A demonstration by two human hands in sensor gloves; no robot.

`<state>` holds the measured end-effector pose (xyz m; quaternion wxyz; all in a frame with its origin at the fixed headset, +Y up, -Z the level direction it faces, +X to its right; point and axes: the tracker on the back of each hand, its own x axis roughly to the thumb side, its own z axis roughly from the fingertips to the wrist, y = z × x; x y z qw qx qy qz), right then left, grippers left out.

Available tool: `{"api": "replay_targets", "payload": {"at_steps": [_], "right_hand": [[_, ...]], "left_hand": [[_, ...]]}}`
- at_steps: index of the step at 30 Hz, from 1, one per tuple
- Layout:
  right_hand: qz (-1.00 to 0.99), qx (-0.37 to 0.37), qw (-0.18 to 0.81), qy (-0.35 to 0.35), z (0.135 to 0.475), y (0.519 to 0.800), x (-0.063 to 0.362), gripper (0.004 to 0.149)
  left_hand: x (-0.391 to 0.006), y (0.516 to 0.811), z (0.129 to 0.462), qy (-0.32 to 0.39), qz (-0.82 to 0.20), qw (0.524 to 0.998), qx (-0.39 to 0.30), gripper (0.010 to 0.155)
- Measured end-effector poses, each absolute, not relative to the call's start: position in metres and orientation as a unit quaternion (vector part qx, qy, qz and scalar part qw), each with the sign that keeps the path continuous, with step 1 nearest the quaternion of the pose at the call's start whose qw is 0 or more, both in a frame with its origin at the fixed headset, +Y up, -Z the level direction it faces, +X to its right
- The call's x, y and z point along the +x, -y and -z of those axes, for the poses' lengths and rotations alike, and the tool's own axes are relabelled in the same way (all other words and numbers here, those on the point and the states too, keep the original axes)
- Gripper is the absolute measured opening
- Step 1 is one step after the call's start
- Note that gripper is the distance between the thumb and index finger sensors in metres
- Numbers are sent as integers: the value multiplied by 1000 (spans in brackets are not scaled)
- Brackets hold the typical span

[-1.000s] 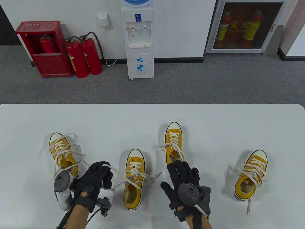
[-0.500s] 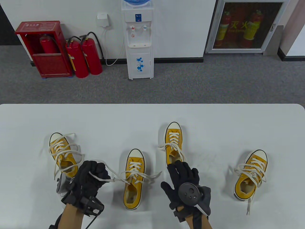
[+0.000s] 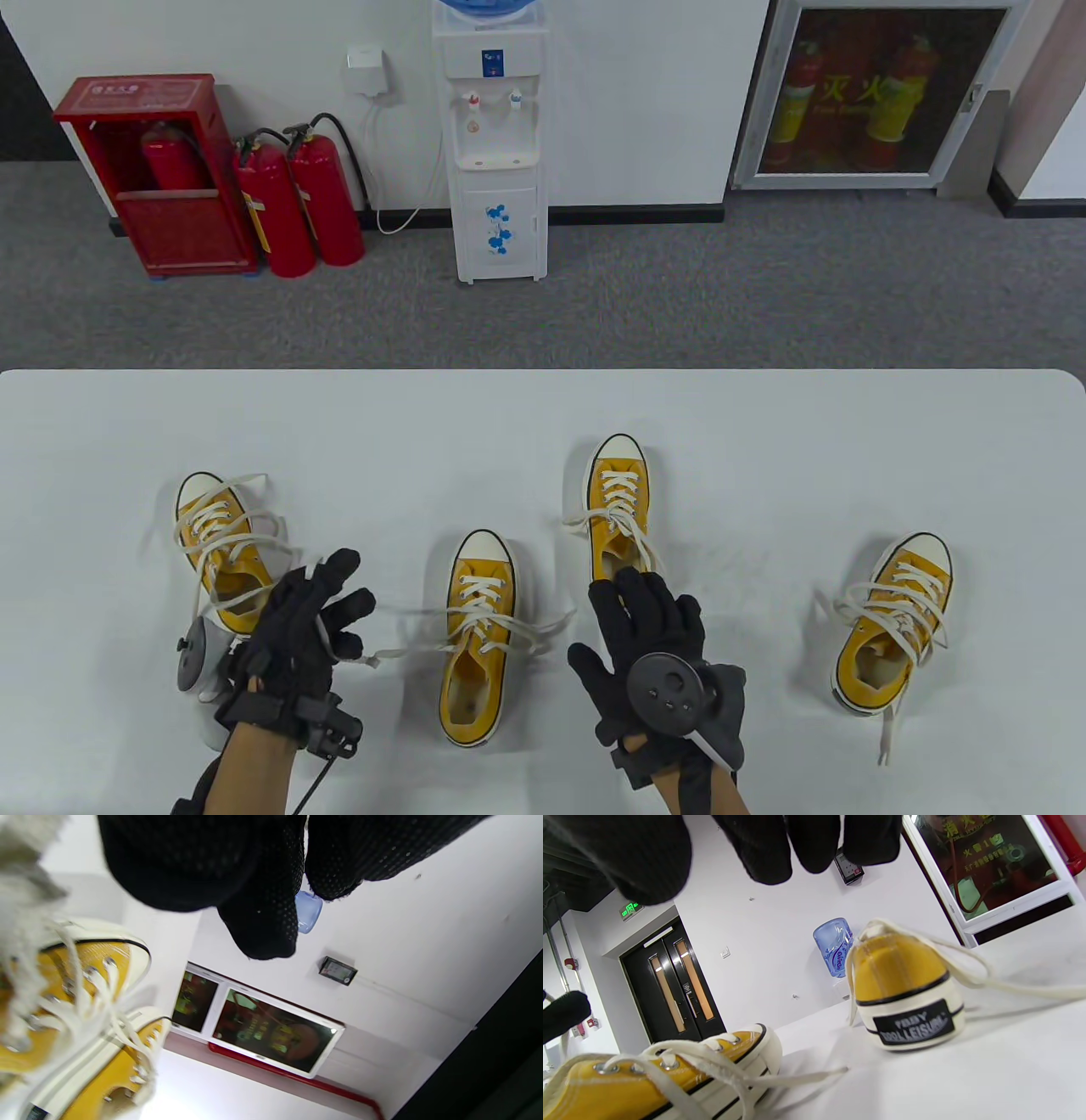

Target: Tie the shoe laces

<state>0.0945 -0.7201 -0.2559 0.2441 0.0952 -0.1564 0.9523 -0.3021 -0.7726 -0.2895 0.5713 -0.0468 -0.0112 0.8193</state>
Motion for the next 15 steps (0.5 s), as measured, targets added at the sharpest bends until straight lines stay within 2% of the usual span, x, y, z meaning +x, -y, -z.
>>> {"api": "replay_targets", "payload": {"at_steps": [5, 9, 11, 15], "right_hand": [[-958, 110, 202, 172, 259, 703, 73, 67], [-961, 122, 181, 172, 267, 695, 45, 59], [-963, 128, 177, 155, 274, 694, 30, 55], [-971, 121, 176, 104, 292, 702, 6, 49]], "left_hand": [[-304, 768, 291, 10, -760, 649, -32, 37], [-303, 759, 291, 21, -680, 732, -14, 37], [-300, 757, 292, 32, -658, 752, -18, 37], [-297, 758, 294, 49, -647, 760, -30, 37]]}}
